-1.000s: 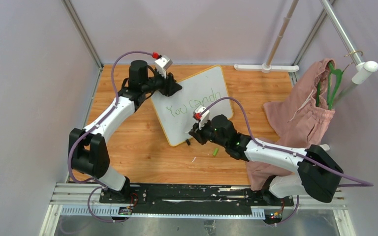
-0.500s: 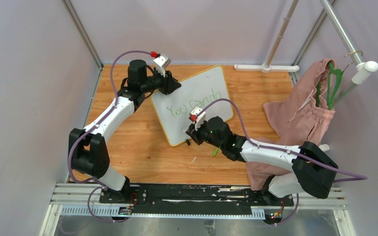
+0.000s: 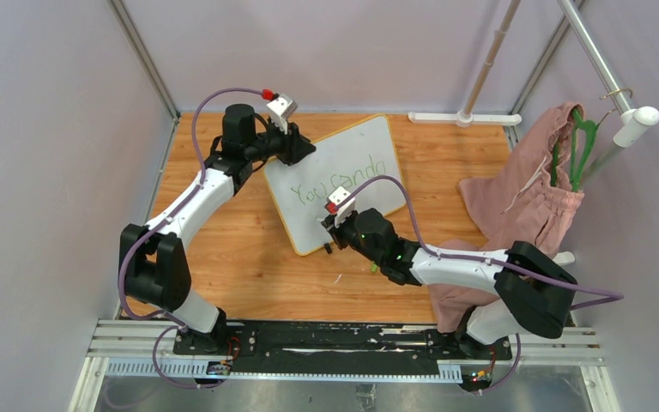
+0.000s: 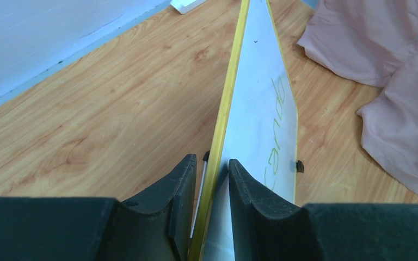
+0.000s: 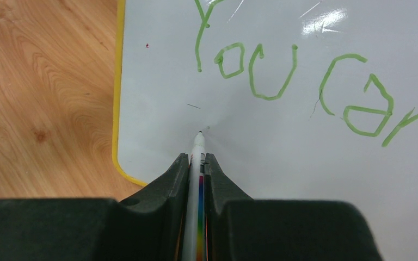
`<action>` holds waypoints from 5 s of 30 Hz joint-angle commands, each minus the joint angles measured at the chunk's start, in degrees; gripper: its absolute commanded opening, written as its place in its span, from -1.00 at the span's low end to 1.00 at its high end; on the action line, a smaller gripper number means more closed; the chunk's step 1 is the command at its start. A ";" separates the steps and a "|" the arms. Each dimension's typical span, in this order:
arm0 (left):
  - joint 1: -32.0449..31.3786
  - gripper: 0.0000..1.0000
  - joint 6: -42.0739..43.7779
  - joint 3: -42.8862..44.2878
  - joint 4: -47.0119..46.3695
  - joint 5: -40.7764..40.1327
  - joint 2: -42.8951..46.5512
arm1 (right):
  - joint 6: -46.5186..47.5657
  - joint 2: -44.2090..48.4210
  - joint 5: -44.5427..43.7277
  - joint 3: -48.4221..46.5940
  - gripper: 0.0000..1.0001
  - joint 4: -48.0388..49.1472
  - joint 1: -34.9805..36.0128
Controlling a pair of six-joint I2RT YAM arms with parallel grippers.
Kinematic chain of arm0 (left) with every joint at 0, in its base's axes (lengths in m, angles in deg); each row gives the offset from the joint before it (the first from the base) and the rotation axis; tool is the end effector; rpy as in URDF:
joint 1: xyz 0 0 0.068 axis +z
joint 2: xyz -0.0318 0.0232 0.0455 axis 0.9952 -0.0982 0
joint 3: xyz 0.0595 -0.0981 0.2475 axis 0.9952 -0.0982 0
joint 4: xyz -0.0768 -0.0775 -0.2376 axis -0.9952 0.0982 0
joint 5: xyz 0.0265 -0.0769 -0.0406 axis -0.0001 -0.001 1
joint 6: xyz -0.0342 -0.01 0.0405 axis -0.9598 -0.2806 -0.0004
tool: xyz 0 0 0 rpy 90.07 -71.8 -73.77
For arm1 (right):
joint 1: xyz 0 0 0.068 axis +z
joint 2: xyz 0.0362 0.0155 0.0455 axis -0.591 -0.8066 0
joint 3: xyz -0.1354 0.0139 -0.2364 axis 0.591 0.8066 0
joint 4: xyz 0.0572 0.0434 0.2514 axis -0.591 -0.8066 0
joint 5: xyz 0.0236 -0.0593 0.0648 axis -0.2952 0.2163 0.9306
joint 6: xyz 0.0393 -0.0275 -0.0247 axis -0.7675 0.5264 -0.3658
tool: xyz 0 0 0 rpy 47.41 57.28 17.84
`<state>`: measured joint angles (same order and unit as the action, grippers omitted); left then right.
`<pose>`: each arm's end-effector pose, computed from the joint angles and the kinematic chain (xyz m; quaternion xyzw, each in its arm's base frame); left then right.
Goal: Write a sentence on the whiteboard
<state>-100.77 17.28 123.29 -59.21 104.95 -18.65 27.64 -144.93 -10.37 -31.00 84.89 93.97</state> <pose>0.3411 -0.1227 0.3271 0.2909 0.7254 -0.3355 0.5259 0.1701 0.2594 0.2393 -0.3283 0.6763 0.2584 0.6067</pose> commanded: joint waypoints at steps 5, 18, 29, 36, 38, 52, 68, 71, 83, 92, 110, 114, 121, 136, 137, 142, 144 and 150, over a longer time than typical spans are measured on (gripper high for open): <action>-0.65 -0.36 -1.42 -1.98 2.89 3.28 -0.52 | 0.83 -0.96 -2.26 -1.62 -1.00 3.26 0.85; -0.73 -0.39 -1.42 -1.95 2.88 3.28 -0.04 | -0.37 -1.80 -3.50 -1.47 -1.00 -0.10 1.41; -0.82 -0.42 -1.58 -1.91 2.90 3.28 0.01 | -1.31 -0.94 -4.55 0.22 -1.00 -2.00 2.52; -1.00 -0.44 -1.60 -1.99 2.89 3.34 0.08 | -1.76 -0.25 -5.19 1.74 -1.00 -2.68 3.39; -1.08 -0.44 -1.51 -1.95 2.90 3.28 0.19 | -2.83 0.11 -5.34 2.18 -1.00 -2.87 3.51; -1.43 -0.45 -1.51 -2.07 2.89 3.33 0.21 | -3.61 2.59 -6.02 3.92 -1.00 -1.32 3.87; -1.61 -0.59 -1.42 -2.17 2.89 3.37 0.23 | -5.22 0.43 -5.97 -0.92 -1.00 4.73 2.85; -1.61 -0.63 -1.42 -2.08 2.88 3.37 0.21 | -5.64 -0.53 -6.05 -1.42 -1.00 5.01 2.43; -1.61 -0.71 -1.25 -2.03 2.90 3.36 -0.15 | -7.46 1.67 -7.74 2.06 -1.00 6.09 0.82; -1.61 -0.72 -1.16 -2.07 2.90 3.28 -0.25 | -8.81 2.62 -7.71 4.36 -1.00 6.25 0.73; -1.68 -0.76 -1.25 -1.99 2.89 3.55 0.05 | -10.14 1.37 -7.53 6.22 -1.00 4.94 0.73; -1.62 -0.77 -1.25 -1.91 2.90 3.55 -0.09 | -10.72 1.36 -7.34 7.09 -1.00 4.61 0.71; -1.70 -0.78 -1.33 -1.88 2.88 3.63 -0.02 | -11.61 0.97 -6.63 8.37 -1.00 4.52 0.71; -1.70 -0.84 -1.27 -1.88 2.90 3.63 0.04 | -12.34 0.57 -6.40 8.57 -1.00 2.92 0.71; -1.70 -0.84 -1.25 -1.86 2.88 3.63 0.01 | -12.46 0.57 -6.53 8.83 -1.00 2.88 0.71; -1.70 -0.85 -1.28 -1.88 2.90 3.63 -0.01 | -12.49 1.46 -7.34 9.94 -1.00 2.11 0.69; -1.70 -0.86 -1.29 -1.90 2.84 3.63 0.02 | -12.39 1.78 -7.74 10.19 -1.00 1.75 0.71; -1.70 -0.86 -1.27 -1.98 2.90 3.63 -0.01 | -11.84 2.93 -9.91 10.99 -1.00 1.51 -0.10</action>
<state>-100.94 16.14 123.05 -59.67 107.90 -18.12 15.88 -143.29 -17.12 -21.23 87.64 95.28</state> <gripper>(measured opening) 0.187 0.170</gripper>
